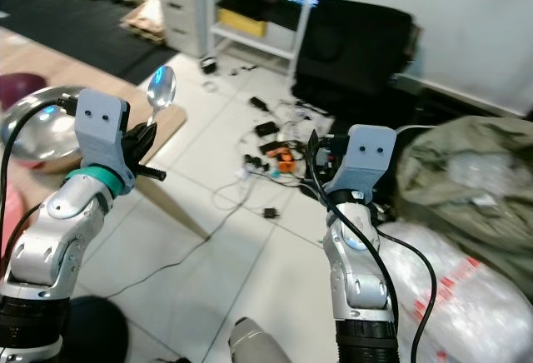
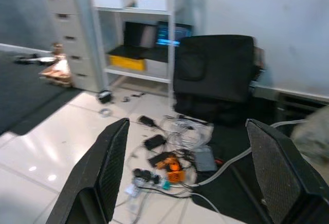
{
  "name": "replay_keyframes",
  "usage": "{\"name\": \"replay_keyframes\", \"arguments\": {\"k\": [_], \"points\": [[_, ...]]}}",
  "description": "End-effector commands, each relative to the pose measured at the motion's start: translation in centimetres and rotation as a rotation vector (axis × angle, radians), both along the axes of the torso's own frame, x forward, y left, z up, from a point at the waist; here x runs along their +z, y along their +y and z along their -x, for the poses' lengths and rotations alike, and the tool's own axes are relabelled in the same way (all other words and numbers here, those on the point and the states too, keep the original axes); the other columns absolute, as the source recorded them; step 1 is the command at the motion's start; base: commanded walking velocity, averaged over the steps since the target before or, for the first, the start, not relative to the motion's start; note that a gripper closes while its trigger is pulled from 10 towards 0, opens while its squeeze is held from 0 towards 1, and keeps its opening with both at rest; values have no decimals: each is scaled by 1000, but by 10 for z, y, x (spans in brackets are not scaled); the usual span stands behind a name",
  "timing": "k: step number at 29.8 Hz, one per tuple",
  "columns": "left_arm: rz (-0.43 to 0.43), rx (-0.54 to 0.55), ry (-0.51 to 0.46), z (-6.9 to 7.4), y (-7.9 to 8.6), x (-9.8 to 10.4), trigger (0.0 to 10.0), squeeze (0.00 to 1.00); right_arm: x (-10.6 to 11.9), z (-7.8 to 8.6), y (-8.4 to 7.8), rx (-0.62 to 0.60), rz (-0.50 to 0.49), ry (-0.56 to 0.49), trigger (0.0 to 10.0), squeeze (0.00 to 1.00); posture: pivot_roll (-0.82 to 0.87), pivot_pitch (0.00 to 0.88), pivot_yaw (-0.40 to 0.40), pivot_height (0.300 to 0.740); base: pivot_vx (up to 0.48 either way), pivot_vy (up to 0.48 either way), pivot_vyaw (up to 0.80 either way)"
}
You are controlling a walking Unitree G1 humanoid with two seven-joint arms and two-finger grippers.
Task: Setting the table
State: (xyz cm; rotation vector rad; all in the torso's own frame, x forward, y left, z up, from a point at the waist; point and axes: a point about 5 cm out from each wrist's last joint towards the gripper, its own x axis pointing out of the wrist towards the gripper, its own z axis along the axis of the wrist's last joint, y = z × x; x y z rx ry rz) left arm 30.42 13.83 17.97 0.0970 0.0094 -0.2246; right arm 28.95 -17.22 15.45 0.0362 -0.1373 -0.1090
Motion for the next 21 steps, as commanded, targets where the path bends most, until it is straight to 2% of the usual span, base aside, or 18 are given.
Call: {"name": "replay_keyframes", "arguments": {"k": [1,21], "points": [[-4,-2,7,0,0,-3,10000,0,-4,1,0,-2,-3,15,10000,0,-154,0,87,740,0,0,-800],[-7,-14,18,-2,0,-4,10000,0,-6,1,2,-5,-8,19,10000,0,-152,0,91,740,0,0,-800]]}}
